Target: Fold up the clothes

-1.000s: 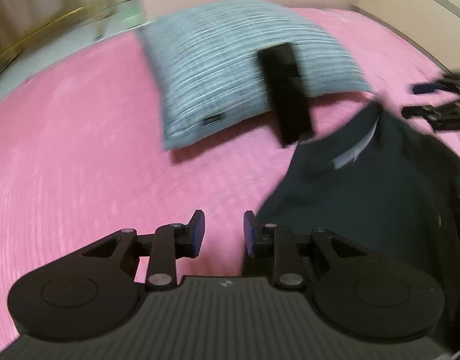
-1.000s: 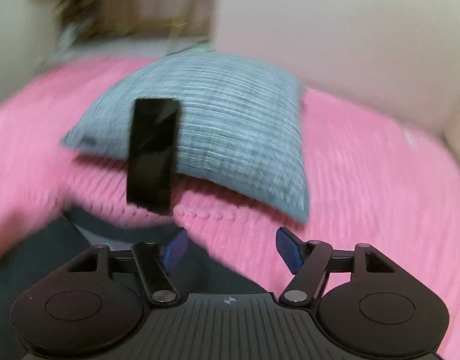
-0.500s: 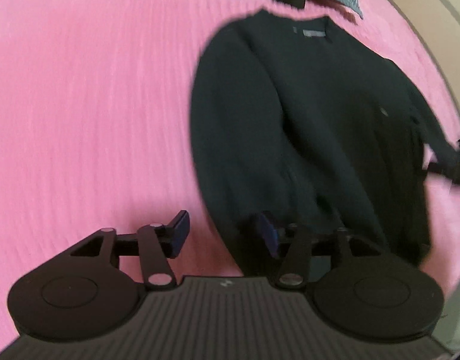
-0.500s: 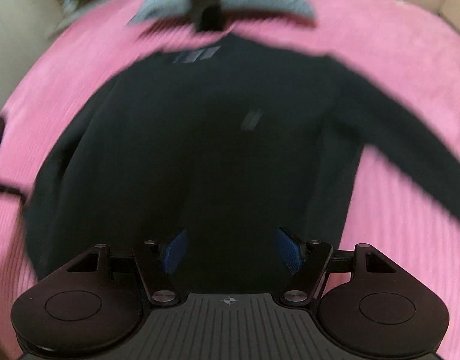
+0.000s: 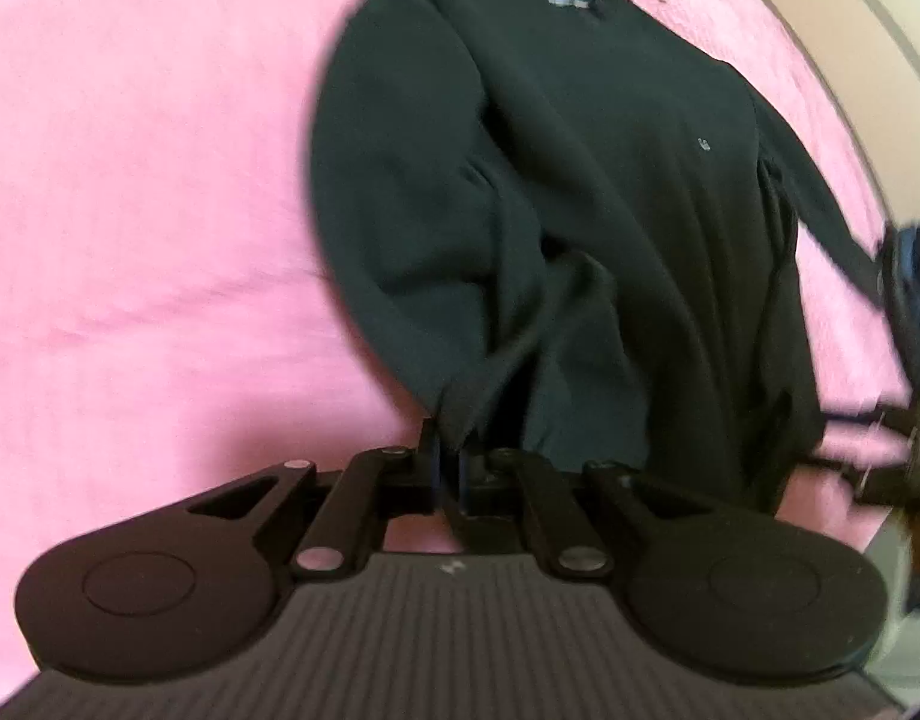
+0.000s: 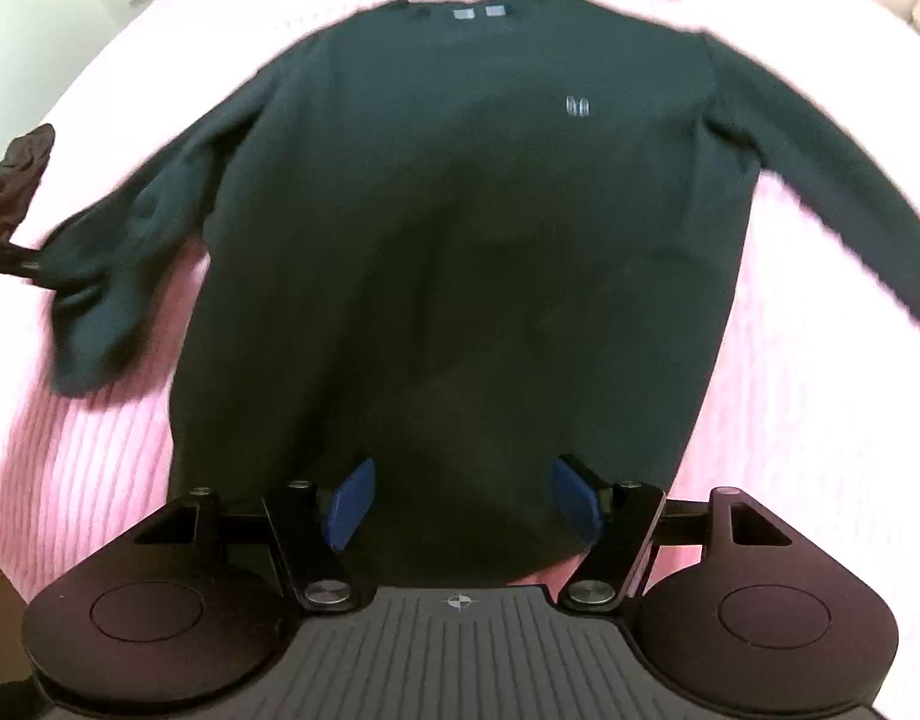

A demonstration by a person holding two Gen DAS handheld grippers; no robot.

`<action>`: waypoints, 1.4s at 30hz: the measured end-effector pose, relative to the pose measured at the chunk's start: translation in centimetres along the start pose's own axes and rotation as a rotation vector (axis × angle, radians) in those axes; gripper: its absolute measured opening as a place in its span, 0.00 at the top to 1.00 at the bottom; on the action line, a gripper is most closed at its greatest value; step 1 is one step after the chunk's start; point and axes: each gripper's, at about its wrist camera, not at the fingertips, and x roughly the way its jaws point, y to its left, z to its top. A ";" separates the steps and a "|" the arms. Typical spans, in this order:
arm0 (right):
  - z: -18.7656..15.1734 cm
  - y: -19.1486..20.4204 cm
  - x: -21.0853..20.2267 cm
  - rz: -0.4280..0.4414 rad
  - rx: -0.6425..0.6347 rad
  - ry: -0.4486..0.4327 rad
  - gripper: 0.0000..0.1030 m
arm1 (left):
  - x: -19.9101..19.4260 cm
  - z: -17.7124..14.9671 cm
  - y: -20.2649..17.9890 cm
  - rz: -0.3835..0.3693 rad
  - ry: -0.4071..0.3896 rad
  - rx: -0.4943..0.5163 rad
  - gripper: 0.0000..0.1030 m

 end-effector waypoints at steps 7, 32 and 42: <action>1.0 1.3 -0.9 0.013 0.008 -0.022 0.33 | -11.5 -0.3 10.3 0.426 -0.117 0.076 0.97; -2.8 -1.6 -0.9 -0.167 0.245 0.026 0.89 | 0.0 -11.5 -10.7 -0.042 0.009 0.453 0.60; -11.4 -7.8 -5.4 -0.281 0.276 0.127 0.64 | 3.5 -10.1 -13.5 -0.021 0.045 0.341 0.59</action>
